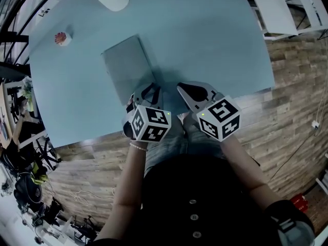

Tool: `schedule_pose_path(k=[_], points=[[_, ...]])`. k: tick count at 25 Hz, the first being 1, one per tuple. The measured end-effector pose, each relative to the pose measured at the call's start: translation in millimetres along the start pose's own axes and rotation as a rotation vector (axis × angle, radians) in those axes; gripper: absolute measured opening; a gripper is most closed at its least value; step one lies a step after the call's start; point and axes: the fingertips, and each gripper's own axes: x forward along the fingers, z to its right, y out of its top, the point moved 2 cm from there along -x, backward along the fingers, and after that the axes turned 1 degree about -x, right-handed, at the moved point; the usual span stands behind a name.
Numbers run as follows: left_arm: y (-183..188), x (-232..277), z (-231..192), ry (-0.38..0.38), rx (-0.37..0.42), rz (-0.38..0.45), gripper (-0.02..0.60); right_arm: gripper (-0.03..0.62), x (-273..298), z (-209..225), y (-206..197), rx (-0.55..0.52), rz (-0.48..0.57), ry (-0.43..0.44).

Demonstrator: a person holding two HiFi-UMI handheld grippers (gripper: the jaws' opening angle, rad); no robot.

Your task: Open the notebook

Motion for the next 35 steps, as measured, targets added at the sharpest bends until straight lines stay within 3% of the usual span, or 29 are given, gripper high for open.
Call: schedule_pose_path(k=[6, 14, 22, 35], points=[[2.4, -8.2, -3.3, 0.022, -0.097, 0.067, 0.058, 0.003, -2.3, 2.4, 3.6, -0.011, 0.003, 0.014], [8.1, -22.6, -8.6, 0.052, -0.104, 0.084, 0.043, 0.003, 4.0, -5.3, 7.2, -0.008, 0.018, 0.048], [13.6, -46.2, -19.6, -0.004, -0.139, 0.167, 0.040, 0.003, 7.5, -4.4, 27.3, -0.011, 0.071, -0.017], [-12.8, -93.4, -47.1, -0.111, -0.206, 0.326, 0.035, 0.003, 35.0, -69.1, 45.0, -0.069, 0.115, -0.068]])
